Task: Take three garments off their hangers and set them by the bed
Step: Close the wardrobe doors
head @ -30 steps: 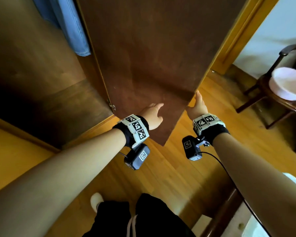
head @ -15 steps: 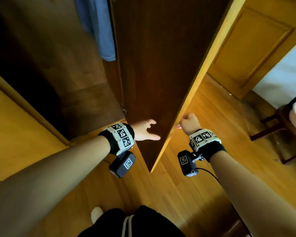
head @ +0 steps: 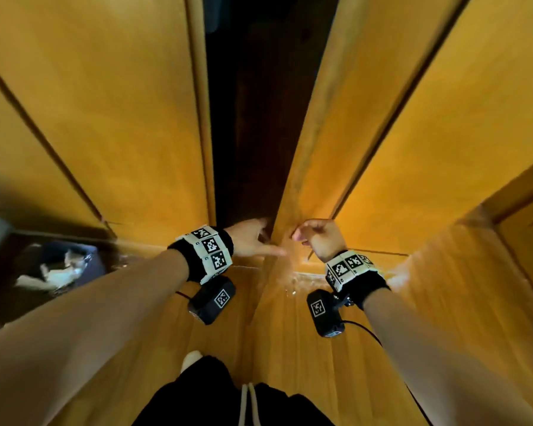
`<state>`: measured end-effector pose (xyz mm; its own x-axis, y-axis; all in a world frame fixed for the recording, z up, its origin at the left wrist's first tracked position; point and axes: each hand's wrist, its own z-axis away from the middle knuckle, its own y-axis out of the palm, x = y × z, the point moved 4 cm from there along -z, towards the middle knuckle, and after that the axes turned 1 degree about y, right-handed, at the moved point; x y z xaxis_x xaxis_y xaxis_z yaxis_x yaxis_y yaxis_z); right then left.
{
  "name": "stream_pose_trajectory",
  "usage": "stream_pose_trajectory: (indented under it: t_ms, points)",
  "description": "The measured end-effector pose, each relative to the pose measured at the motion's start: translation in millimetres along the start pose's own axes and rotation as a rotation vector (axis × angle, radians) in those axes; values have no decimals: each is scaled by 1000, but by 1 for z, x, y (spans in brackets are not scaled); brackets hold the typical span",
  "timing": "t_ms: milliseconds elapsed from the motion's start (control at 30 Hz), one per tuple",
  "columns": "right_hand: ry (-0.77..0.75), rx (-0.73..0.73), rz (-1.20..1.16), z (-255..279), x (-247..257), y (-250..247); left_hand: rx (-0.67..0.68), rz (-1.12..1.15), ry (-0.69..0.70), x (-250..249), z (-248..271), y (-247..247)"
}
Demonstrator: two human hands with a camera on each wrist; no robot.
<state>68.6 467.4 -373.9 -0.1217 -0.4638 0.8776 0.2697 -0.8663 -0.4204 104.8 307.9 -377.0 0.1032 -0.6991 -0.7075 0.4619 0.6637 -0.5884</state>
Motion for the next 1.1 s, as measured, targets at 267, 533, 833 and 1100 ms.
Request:
stream_pose_trajectory:
  t_ms: [267,533,833,1100]
  points:
    - [-156,45,200,-63,50,68,-468,2,-133,57,-4,-79]
    - [23,62,239,-140,84,103,-542,1,-201,87,-46,-160]
    - [89,-39,252,-230,126,131,-385,-85,-204,105,-121,-250]
    - [98,-132,278,-273,145,133,-285,-306,-195,104,-158,-285]
